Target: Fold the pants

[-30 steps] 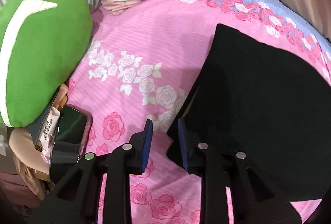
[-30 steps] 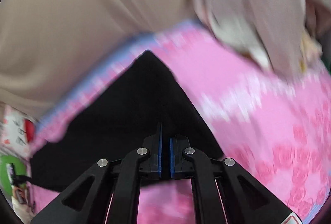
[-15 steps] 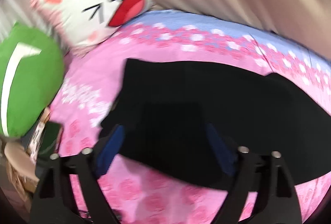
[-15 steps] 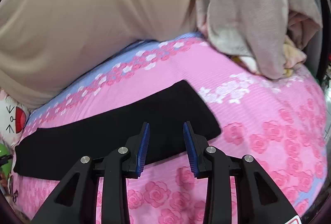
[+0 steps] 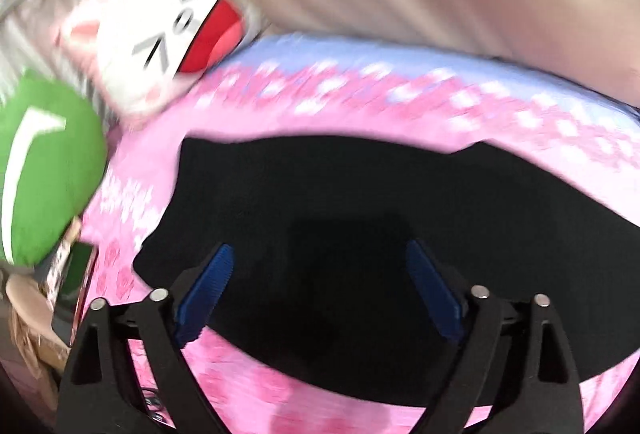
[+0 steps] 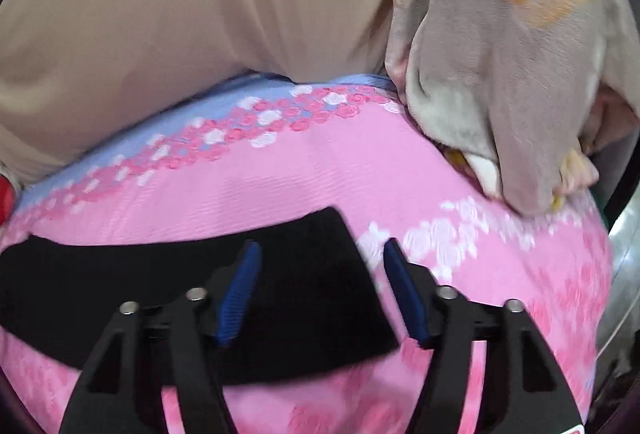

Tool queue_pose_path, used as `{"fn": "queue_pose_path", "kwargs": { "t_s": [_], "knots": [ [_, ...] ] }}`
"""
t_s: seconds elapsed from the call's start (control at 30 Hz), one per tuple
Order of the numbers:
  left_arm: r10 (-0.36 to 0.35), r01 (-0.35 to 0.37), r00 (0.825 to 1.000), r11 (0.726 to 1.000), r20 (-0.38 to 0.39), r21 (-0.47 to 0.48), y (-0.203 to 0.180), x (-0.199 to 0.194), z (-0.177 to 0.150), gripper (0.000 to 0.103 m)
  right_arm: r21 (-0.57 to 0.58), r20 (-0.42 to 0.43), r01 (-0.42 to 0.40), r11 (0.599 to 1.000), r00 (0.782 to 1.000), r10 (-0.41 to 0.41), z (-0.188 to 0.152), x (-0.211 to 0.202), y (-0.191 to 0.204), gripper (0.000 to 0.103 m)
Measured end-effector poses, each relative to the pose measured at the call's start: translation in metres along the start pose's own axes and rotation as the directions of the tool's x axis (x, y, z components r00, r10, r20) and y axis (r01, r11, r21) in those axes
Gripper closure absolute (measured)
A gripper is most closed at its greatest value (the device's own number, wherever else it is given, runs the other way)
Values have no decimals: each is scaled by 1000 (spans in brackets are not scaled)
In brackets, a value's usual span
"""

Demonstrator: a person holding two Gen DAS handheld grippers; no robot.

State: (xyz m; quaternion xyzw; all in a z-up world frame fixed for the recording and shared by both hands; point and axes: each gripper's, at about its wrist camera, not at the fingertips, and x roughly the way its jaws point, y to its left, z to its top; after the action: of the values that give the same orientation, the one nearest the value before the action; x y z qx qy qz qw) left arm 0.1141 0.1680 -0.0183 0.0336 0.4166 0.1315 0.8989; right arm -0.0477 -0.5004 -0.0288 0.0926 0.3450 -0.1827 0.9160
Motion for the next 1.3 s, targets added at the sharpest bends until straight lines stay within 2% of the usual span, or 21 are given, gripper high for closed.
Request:
{"fn": "queue_pose_path", "kwargs": {
  "t_s": [0.07, 0.1, 0.13, 0.17, 0.2, 0.3, 0.33, 0.37, 0.4, 0.47, 0.53, 0.63, 0.7, 0.8, 1.0, 1.03, 1.07, 1.2, 1.3],
  "knots": [
    [1, -4, 999, 998, 47, 66, -33, -14, -2, 13, -3, -62, -14, 1000, 998, 14, 9, 31, 21, 39],
    [5, -11, 998, 995, 64, 101, -50, -18, -4, 12, 12, -94, -23, 1000, 995, 25, 12, 47, 24, 50],
    [0, -10, 997, 991, 73, 132, -65, -21, -7, 12, 13, -120, -51, 999, 991, 52, 10, 58, 28, 95],
    [-10, -2, 997, 987, 74, 158, -81, -23, -9, 11, 4, -151, -84, 996, 985, 83, 8, 65, 34, 94],
    [-18, 6, 997, 985, 71, 171, -89, -23, -11, 11, -16, -147, -60, 998, 987, 57, 9, 67, 39, 95],
    [-51, 39, 997, 978, 51, 205, -122, -22, -19, 11, -42, -36, -47, 998, 998, 46, 11, 52, 42, 95],
    [-61, 52, 997, 976, 39, 210, -129, -18, -20, 11, -42, -48, -33, 999, 998, 31, 9, 60, 40, 92],
    [-73, 66, 997, 974, 24, 218, -138, -14, -23, 11, -39, -98, -25, 999, 995, 21, 6, 74, 34, 91],
    [-71, 67, 997, 973, 10, 219, -144, -10, -26, 11, -34, -115, -48, 998, 992, 44, 2, 81, 30, 89],
    [-71, 70, 997, 974, -5, 215, -150, -6, -30, 11, -17, -81, -41, 999, 996, 39, 3, 66, 25, 80],
    [-84, 83, 996, 975, -7, 205, -150, -8, -35, 11, 24, -19, -13, 1000, 1000, 14, -2, 33, 12, 61],
    [-69, 64, 997, 980, 23, 188, -147, -13, -41, 11, 102, 12, -37, 994, 999, 36, -25, -3, -15, 56],
    [-45, 36, 998, 985, 46, 171, -145, -15, -47, 10, 157, -33, -49, 986, 998, 55, -49, -12, -28, 56],
    [-38, 28, 997, 989, 64, 146, -144, -16, -56, 10, 129, -51, -38, 991, 998, 45, -69, -13, -23, 56],
    [-8, -5, 996, 989, 89, 145, -151, -22, -75, 9, 112, -43, -62, 992, 997, 67, -66, -2, -12, 60],
    [-7, -6, 996, 988, 88, 156, -153, -23, -78, 9, 104, -49, -59, 993, 997, 65, -64, 2, -10, 84],
    [-9, -5, 996, 987, 87, 159, -153, -25, -79, 9, 95, -62, -50, 994, 996, 56, -63, 5, -8, 90],
    [-5, -12, 995, 986, 99, 166, -153, -31, -81, 8, 79, -60, -39, 996, 997, 43, -67, -7, -11, 90],
    [0, -18, 995, 984, 102, 176, -156, -30, -82, 6, 91, -97, -47, 995, 994, 56, -78, 4, -19, 85]
  ]
}}
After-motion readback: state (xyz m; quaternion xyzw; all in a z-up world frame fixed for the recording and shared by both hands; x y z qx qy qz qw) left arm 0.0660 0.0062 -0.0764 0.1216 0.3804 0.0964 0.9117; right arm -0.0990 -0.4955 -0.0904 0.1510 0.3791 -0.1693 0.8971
